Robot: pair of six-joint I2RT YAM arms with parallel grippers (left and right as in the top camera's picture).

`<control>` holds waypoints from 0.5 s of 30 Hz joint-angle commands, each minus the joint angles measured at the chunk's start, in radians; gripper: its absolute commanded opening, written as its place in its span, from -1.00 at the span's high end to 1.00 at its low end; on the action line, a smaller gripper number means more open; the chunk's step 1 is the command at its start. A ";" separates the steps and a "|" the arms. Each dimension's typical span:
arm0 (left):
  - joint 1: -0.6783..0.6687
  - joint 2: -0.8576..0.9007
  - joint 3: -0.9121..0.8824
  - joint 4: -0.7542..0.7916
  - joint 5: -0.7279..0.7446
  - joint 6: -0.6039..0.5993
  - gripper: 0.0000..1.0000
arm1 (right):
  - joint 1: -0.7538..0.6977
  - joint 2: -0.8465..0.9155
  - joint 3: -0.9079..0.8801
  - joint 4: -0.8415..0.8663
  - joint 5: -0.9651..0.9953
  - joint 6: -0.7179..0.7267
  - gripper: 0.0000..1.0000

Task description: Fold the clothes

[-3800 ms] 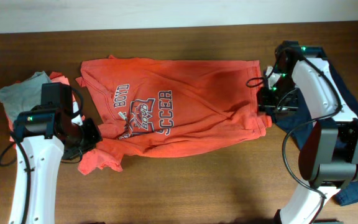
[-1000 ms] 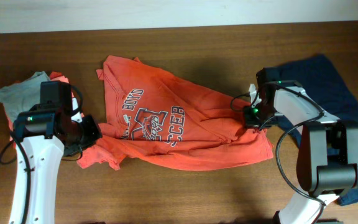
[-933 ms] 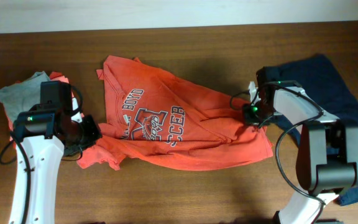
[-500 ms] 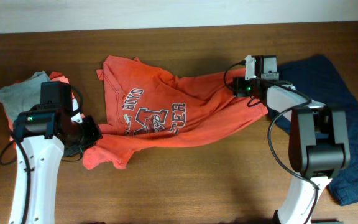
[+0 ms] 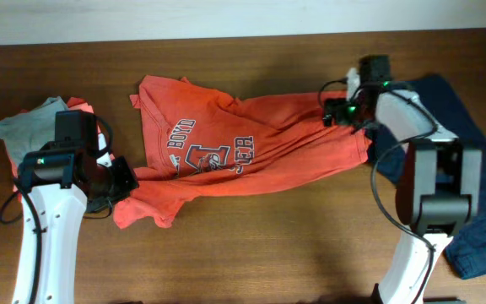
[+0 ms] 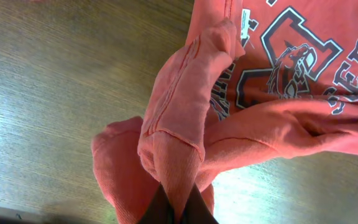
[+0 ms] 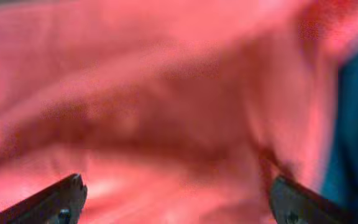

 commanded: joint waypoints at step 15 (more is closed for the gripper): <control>0.004 -0.006 0.006 0.070 -0.037 0.016 0.98 | -0.023 -0.299 0.037 -0.622 -0.113 -0.070 -0.94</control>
